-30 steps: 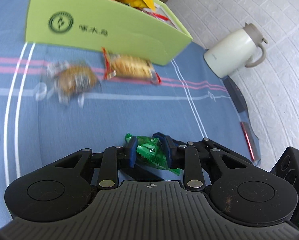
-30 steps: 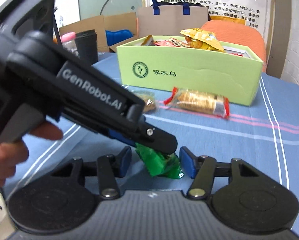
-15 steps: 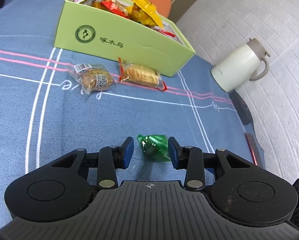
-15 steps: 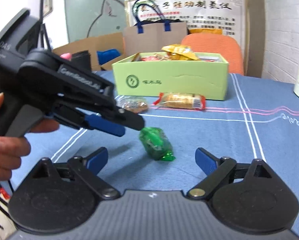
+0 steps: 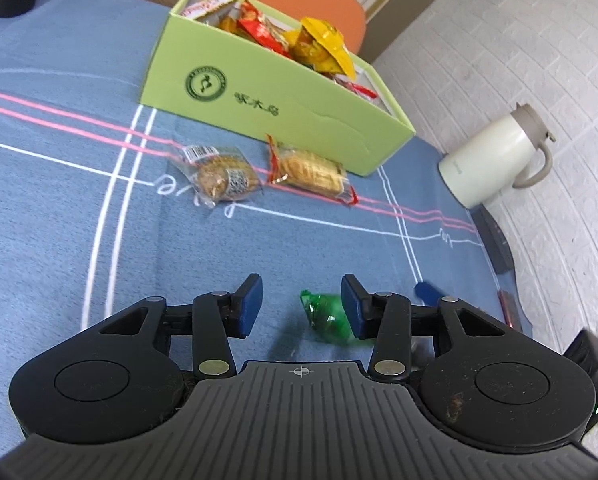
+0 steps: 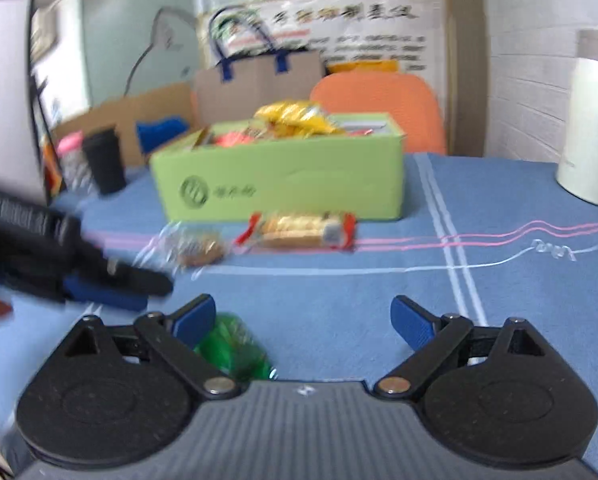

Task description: Organize snacks

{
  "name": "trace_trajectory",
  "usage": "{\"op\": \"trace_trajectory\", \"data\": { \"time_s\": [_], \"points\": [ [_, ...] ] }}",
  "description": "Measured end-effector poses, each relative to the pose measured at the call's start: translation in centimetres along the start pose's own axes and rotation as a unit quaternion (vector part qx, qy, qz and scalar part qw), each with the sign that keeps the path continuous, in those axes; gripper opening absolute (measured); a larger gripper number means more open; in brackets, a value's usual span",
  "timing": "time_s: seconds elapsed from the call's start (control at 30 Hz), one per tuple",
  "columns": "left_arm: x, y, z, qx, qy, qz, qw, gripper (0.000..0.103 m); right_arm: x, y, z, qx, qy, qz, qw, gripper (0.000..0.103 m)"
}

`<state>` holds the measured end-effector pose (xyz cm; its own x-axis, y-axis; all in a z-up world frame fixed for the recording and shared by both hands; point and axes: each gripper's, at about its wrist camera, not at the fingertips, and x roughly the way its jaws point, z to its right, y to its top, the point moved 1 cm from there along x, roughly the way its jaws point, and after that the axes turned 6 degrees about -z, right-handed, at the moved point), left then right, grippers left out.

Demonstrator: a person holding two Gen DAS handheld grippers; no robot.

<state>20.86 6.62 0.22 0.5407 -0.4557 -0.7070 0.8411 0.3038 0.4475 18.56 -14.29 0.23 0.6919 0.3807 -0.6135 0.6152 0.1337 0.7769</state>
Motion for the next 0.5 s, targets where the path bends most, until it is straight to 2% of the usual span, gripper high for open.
{"op": "trace_trajectory", "data": {
  "time_s": [0.13,0.43,0.5],
  "points": [
    [-0.4,0.0,0.1,0.012,0.001,0.007,0.9999,0.032,-0.3,-2.1,-2.0,-0.024,0.016,-0.029,0.999,0.093],
    [1.0,-1.3,1.5,0.045,-0.022,-0.033,0.9982,0.030,-1.7,-2.8,-4.4,-0.021,0.049,-0.028,0.998,0.093],
    [1.5,-1.6,1.9,0.059,-0.022,-0.044,0.9971,0.029,-1.5,-2.8,-5.0,-0.034,0.043,-0.032,0.998,0.087]
  ]
}}
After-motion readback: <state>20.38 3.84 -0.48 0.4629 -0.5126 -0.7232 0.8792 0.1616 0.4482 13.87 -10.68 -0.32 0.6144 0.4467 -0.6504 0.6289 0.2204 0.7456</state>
